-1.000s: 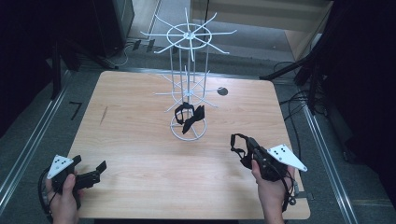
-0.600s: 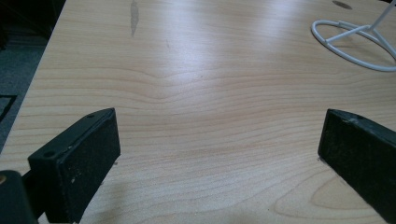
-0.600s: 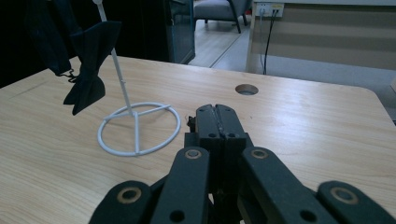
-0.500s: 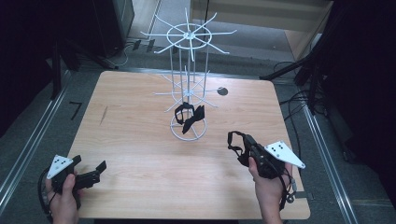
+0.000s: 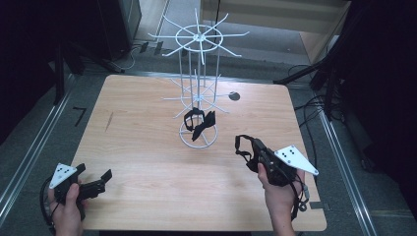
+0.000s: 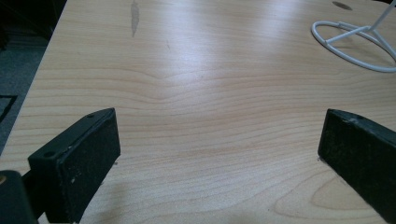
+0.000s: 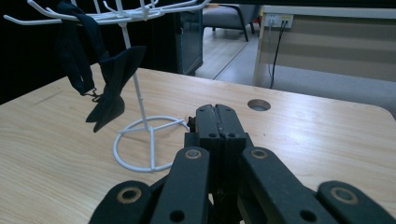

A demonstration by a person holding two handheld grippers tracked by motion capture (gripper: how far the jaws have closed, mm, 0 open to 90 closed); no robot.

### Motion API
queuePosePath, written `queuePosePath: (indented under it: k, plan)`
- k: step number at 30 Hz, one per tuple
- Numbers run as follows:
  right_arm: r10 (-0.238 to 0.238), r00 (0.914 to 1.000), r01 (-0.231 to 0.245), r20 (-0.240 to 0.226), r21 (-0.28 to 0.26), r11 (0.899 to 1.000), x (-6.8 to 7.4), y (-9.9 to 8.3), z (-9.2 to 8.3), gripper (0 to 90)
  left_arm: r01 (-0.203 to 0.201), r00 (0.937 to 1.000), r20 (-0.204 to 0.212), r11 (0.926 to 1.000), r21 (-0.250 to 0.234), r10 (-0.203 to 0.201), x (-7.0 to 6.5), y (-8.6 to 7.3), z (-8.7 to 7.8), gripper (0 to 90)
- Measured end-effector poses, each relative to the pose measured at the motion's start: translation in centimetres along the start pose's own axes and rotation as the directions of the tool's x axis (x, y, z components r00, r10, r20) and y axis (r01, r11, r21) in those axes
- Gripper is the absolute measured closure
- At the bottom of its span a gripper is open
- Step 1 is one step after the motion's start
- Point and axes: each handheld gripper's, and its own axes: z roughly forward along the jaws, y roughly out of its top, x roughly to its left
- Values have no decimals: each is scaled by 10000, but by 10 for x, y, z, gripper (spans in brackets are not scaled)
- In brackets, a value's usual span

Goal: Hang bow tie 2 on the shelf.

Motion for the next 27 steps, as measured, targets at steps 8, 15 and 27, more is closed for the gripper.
queuePosePath:
  k: [8,15,27]
  plan:
    - [-94,9998,91,-150,-187,9998,8,8,3,900,15,10000,5,10000,-6,-15,0,0,0,0]
    - [-175,9993,164,-336,-331,9993,16,19,6,900,13,10000,9,10000,10,-13,0,0,0,0]
    - [-250,9985,219,-490,-624,9978,22,38,10,900,22,10000,1,10000,10,-22,0,0,0,0]
